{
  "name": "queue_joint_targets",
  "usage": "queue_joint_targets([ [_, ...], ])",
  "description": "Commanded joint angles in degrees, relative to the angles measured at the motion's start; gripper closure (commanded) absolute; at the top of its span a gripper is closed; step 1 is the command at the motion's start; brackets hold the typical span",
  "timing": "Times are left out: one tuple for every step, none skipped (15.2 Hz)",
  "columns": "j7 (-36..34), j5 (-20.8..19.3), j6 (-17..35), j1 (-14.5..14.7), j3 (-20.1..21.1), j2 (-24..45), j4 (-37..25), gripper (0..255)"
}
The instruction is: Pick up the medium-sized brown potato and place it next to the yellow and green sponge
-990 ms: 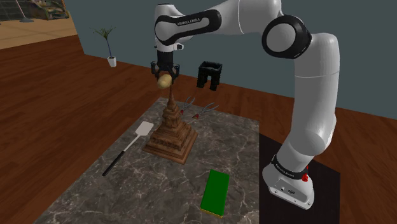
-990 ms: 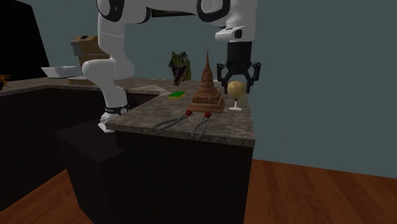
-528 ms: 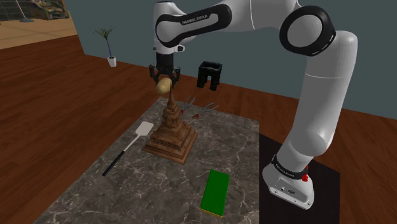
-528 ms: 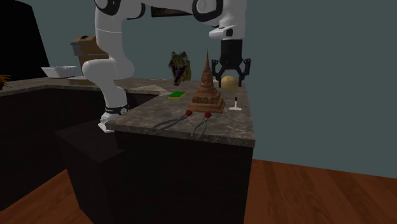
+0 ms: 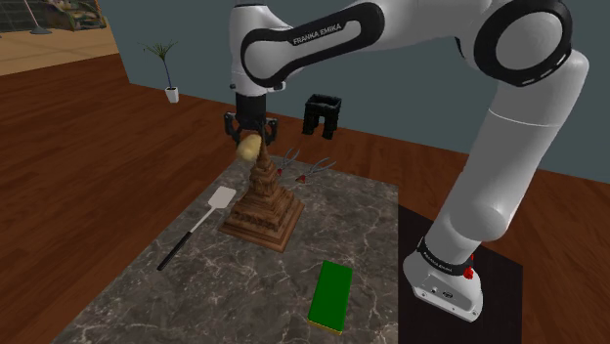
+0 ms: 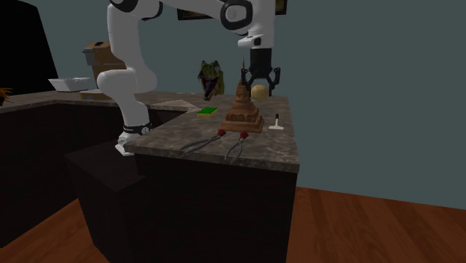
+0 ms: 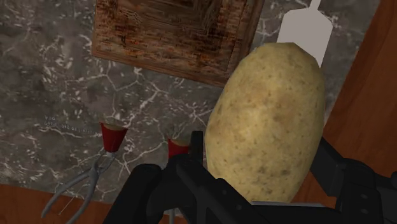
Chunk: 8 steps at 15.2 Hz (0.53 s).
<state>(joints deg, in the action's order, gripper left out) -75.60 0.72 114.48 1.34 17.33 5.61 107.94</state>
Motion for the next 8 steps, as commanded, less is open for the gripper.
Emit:
queue_joint_targets([
  [-1.9, 0.7, 0.9, 1.1, 1.0, -2.4, 3.2, 255],
  [-2.9, 1.0, 1.2, 1.6, 1.6, -3.4, 4.4, 255],
  [-3.9, 1.3, 1.5, 2.2, 2.1, -4.4, 5.5, 255],
  [-4.9, 1.6, 1.7, 2.8, 2.7, -5.3, 6.5, 255],
  [-6.0, 1.9, 1.9, 3.4, 3.3, -6.1, 7.5, 255],
  [-7.0, 2.2, 2.1, 4.0, 3.9, -6.9, 8.4, 255],
  [-8.1, 2.5, 2.3, 4.6, 4.5, -7.7, 9.3, 255],
  [-9.2, 2.8, 2.4, 5.2, 5.1, -8.4, 10.0, 255],
])
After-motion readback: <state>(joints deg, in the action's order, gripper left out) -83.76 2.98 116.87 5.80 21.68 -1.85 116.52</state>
